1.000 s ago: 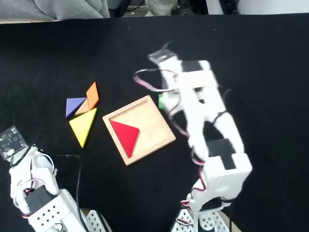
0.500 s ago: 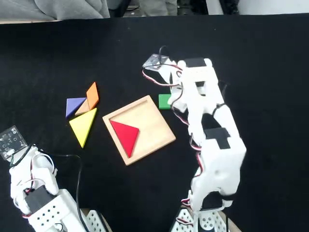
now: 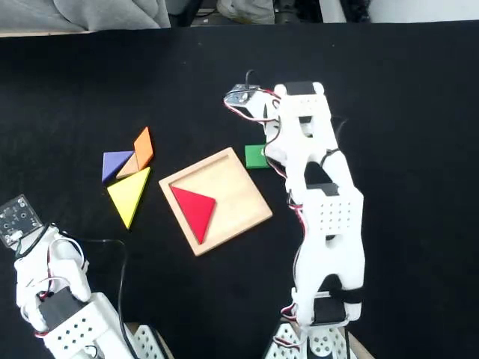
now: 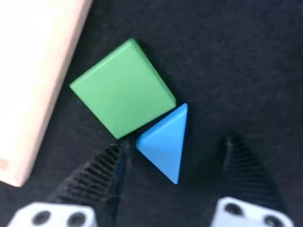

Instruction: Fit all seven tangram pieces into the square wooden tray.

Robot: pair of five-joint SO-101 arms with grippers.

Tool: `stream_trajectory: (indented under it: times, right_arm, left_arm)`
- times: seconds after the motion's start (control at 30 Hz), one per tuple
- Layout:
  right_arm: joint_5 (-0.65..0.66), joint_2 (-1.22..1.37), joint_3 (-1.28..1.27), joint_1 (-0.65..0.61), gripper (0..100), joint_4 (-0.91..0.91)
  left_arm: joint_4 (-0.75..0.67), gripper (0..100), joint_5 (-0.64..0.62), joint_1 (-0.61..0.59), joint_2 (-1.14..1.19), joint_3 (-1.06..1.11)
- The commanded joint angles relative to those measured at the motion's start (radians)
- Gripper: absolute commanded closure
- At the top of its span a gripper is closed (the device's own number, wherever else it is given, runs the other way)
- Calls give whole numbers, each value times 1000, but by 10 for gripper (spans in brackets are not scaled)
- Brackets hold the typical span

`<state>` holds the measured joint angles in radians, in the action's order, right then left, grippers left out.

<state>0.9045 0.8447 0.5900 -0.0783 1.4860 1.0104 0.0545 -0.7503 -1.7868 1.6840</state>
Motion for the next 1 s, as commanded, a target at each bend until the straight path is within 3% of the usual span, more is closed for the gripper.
stream_trajectory:
  times: [0.0,0.23,0.47,0.63,0.83,0.97]
  right_arm:
    - [11,28,105,21,793,12]
    - [11,99,165,28,952,15]
    - [14,-28,417,17,970,255]
    - [91,-87,466,-117,970,279]
    - [219,-117,269,-368,965,281]
    - [304,-196,102,-468,927,281]
  left_arm:
    - [2,970,3,8,-11,18]
    - [2,970,3,8,-11,18]
    - [2,970,3,8,-11,18]
    - [2,970,3,8,-11,18]
    - [2,970,3,8,-11,18]
    - [2,970,3,7,-11,18]
